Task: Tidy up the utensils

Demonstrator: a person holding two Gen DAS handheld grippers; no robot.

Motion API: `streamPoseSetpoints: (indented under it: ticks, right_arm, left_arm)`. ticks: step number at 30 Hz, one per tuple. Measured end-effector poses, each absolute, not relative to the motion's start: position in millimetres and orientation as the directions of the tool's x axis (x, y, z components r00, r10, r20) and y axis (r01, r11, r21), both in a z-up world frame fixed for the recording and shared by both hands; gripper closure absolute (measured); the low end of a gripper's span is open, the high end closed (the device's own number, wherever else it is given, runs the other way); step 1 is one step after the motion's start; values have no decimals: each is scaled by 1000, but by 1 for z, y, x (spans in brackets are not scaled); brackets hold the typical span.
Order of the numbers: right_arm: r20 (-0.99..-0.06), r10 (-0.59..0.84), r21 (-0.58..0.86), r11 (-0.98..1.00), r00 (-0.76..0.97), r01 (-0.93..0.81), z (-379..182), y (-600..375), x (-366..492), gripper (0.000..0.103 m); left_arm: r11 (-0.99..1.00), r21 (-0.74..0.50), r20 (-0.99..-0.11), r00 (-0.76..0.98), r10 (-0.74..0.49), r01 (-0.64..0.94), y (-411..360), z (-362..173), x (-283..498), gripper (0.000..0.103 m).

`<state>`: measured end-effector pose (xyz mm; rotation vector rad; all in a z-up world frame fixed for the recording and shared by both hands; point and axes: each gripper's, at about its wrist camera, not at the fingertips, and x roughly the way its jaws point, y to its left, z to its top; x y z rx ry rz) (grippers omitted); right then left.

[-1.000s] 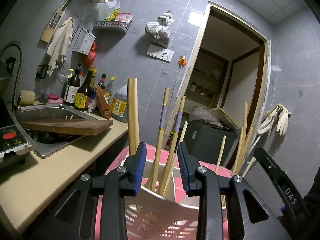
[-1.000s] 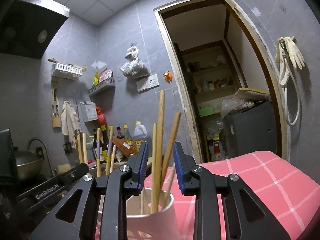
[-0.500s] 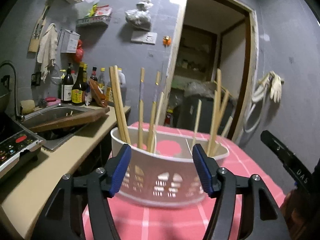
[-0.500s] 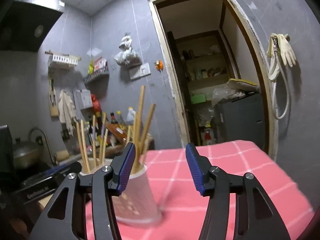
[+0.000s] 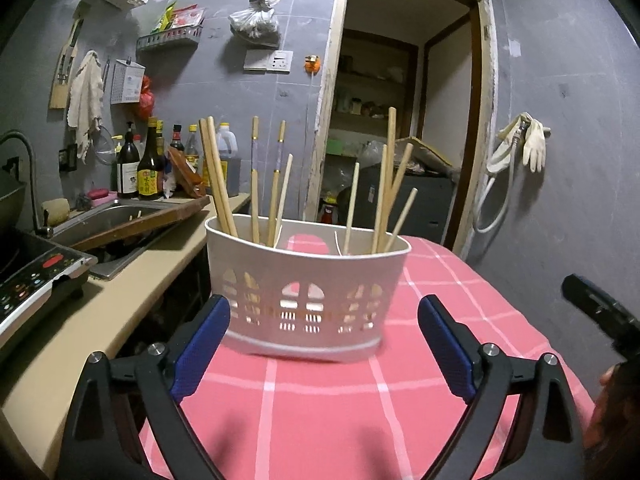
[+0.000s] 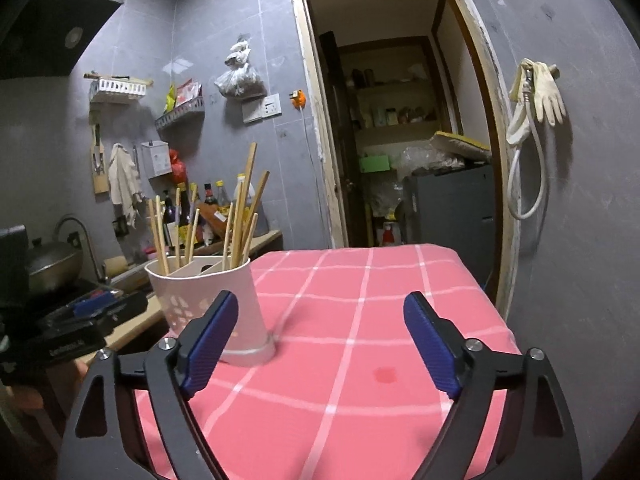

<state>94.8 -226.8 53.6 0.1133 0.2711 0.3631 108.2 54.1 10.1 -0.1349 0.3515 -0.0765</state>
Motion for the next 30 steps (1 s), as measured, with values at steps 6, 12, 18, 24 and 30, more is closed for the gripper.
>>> streamPoseSetpoints:
  ticks: [6, 12, 18, 24, 30]
  right_arm:
    - [-262, 358, 157, 932, 896, -327, 58, -234, 68, 5]
    - [-277, 337, 156, 940, 900, -304, 52, -236, 46, 0]
    - [-260, 262, 129, 963, 929, -236, 40, -234, 34, 0]
    - [-259, 233, 109, 971, 937, -211, 29, -232, 28, 0]
    - [-254, 234, 117, 971, 938, -210, 27, -230, 26, 0]
  left_arm:
    - [990, -131, -342, 935, -91, 49, 52, 11, 89, 11]
    - [992, -120, -323, 943, -81, 44, 49, 12, 63, 5]
    - [994, -106, -309, 950, -53, 21, 47, 6, 42, 3]
    - [996, -94, -301, 953, -23, -6, 47, 5, 35, 2]
    - [997, -74, -288, 958, -8, -14, 45, 3, 31, 2]
